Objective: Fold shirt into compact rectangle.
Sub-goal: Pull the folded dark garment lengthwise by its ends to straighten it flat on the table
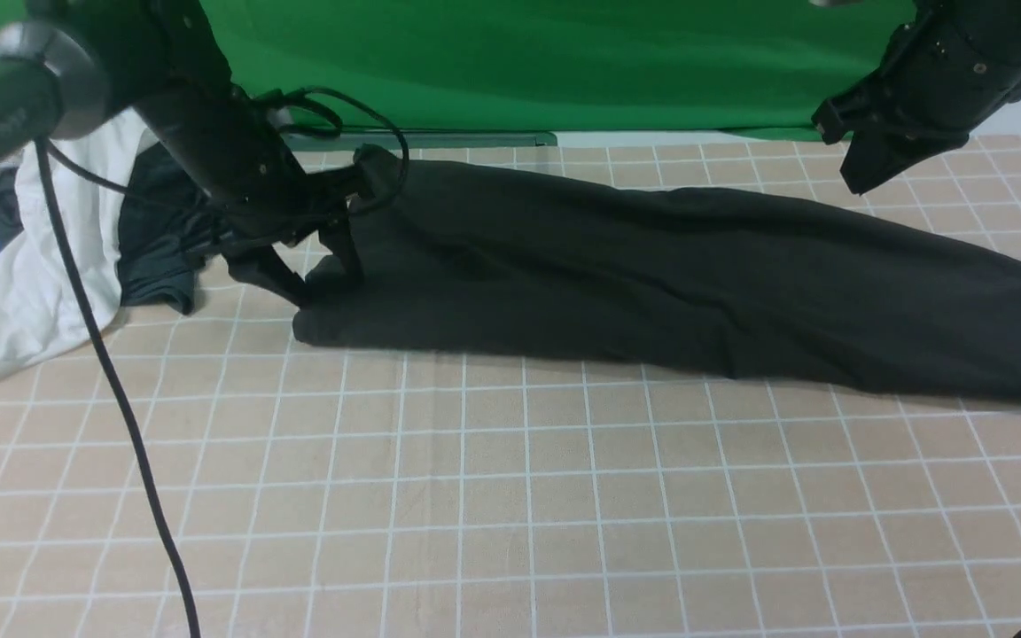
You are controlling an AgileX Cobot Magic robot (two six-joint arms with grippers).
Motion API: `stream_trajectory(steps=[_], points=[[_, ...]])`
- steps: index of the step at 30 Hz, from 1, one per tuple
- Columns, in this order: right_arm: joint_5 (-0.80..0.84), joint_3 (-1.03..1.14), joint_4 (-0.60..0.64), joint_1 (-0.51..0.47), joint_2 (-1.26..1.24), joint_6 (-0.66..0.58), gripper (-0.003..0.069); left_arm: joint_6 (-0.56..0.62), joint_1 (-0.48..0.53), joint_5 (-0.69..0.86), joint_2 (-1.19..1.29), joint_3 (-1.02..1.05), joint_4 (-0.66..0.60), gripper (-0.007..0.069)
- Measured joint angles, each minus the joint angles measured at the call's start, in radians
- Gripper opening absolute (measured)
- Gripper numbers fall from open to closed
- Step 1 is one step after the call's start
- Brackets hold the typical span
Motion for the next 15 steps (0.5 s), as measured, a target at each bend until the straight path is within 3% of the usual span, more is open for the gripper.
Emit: stream_trajectory(steps=[4,8,11,15], points=[[-0.001,0.007,0.000,0.000,0.000,0.000,0.0030,0.000,0.000,0.006,0.021,0.000,0.000,0.0367],[-0.001,0.007,0.000,0.000,0.000,0.000,0.0029,0.000,0.000,0.019,0.022,-0.002,0.000,0.0241],[-0.002,0.007,0.000,0.000,0.000,0.000,0.0029,0.005,0.000,0.028,0.022,-0.004,-0.002,0.0091],[0.004,0.007,-0.001,0.000,0.000,-0.009,0.0029,0.009,0.000,0.047,0.024,-0.004,0.009,0.0050]])
